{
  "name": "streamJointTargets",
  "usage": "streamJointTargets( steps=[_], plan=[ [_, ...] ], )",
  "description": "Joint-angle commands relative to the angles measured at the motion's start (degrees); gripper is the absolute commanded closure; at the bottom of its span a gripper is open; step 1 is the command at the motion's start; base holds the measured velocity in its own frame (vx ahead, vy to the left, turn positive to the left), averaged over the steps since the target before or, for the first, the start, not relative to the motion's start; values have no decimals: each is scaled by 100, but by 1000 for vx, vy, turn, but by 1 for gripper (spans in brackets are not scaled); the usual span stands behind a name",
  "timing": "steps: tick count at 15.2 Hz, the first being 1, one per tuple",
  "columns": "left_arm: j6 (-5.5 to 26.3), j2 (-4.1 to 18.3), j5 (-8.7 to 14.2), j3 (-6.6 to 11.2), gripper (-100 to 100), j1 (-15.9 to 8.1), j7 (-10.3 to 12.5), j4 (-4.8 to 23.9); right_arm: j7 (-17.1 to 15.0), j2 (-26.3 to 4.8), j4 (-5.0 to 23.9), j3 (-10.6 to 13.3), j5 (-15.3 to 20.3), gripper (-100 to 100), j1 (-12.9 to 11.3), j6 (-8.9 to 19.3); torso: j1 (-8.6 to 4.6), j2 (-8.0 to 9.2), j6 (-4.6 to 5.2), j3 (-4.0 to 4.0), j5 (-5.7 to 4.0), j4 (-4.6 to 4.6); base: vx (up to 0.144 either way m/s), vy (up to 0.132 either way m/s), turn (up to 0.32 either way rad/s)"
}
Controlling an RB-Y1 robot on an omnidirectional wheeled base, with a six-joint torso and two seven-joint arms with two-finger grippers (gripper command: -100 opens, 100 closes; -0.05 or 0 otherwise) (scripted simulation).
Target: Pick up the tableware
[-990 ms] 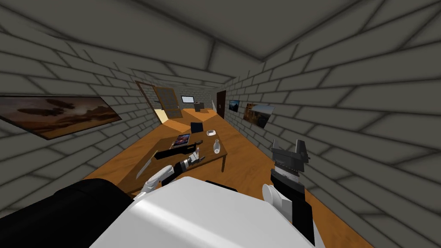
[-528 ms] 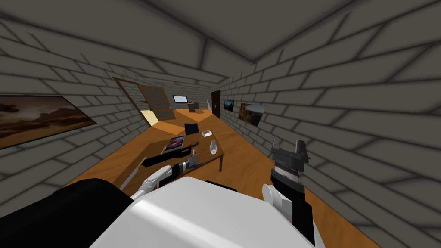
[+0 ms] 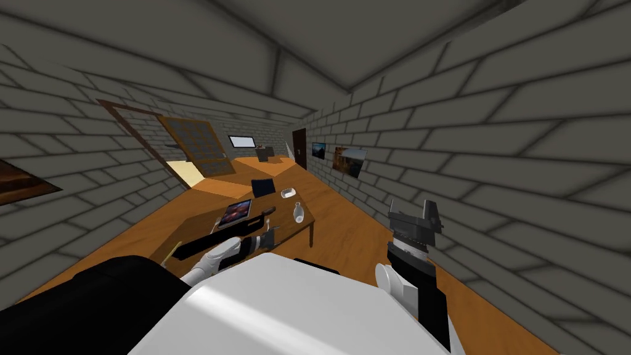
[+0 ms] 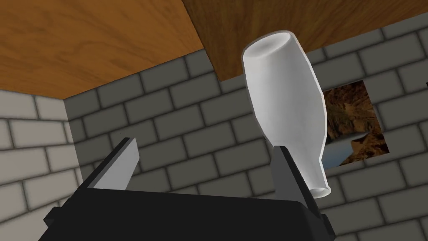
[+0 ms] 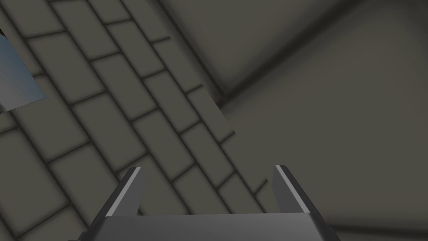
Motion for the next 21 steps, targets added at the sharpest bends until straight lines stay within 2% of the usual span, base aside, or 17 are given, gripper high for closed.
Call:
streamJointTargets(
  steps=[1, 2, 3, 4, 6, 7, 9, 10, 12, 13, 14, 15, 16, 18, 19, 20, 21],
  plan=[
    [-36, 36, -161, -17, -100, 40, -122, 113, 0, 0, 0, 0, 0, 0, 0, 0, 0, 0, 0, 0, 0, 0, 20, 6, -122],
    [-142, 194, -378, -84, -100, -17, -325, 302, 0, 0, 0, 0, 0, 0, 1, 0, 0, 2, -4, 1, 0, 0, 19, 1, -266],
    [-142, 194, -486, -84, -100, -17, -330, 416, 0, 0, 0, 0, 0, 0, 0, 0, -1, 1, 2, 1, 1, 0, 21, 2, -282],
    [-246, 345, -617, -151, -100, -73, -533, 583, 0, 0, 0, 0, 0, 0, 0, 0, 0, 1, 0, 1, 0, 0, 35, 0, -377],
    [-246, 345, -805, -151, -100, -73, -535, 715, 0, 0, 0, 0, 0, 0, 0, 0, 1, -5, 0, -3, 0, -1, 31, 8, -182],
    [-346, 489, -942, -217, -100, -127, -736, 1008, 0, 0, 0, -1, 0, 0, 1, 0, 1, -2, -6, -1, 0, -1, 25, 1, -193],
    [-346, 489, -1119, -217, -100, -127, -736, 1008, 0, 0, 0, 0, 0, 0, 0, 0, -2, -1, 0, -1, 0, 0, 21, 3, -186],
    [-444, 625, -1323, -283, -100, -180, -932, 1228, 0, 0, 0, -1, 0, 0, 1, 0, -2, 1, -4, 1, -1, 0, 18, 0, -263],
    [-444, 625, -1425, -283, -100, -180, -932, 1293, 0, 0, 0, 0, 0, 0, 0, 0, -2, 1, -1, 1, -1, 0, 19, 6, -182],
    [-538, 752, -1639, -348, -100, -230, -1122, 1499, 0, 0, 0, -1, 0, 0, 1, 0, -1, 2, -4, 1, 0, 0, 23, 1, -252],
    [-538, 752, -1722, -348, -100, -230, -1122, 1558, 0, 0, 0, 0, 0, 0, 0, 0, -3, 1, 1, 1, 0, 0, 26, 4, -284],
    [-538, 752, -1722, -348, -100, -230, -1122, 1570, 0, 0, 0, 0, 0, 0, 0, 0, -2, -1, 1, 0, -1, 0, 22, 8, -88],
    [-627, 869, -1956, -412, -100, -279, -1305, 1720, 0, 0, 0, -1, 0, 0, 1, 0, -2, 0, -5, 0, 0, 0, 25, 1, -209],
    [-627, 869, -2008, -412, -100, -279, -1305, 1836, 0, 0, 0, 0, 0, 0, 0, 0, -3, -2, -2, -1, -1, 0, 23, 5, -155],
    [-712, 975, -2251, -476, -100, -325, -1480, 1983, 0, 0, 0, -1, 0, 0, 1, 0, -3, 0, -5, 0, 0, 0, 23, 1, -195],
    [-712, 975, -2283, -476, -100, -325, -1480, 2091, 0, 0, 0, 0, 0, 0, 0, 0, -3, 0, -1, 0, -1, 0, 25, 6, -237],
    [-792, 1071, -2434, -538, -100, -369, -1647, 2258, 0, 0, 0, 0, 0, 0, 0, 0, -3, -1, -1, -1, -1, 0, 29, 4, -326]
  ],
)
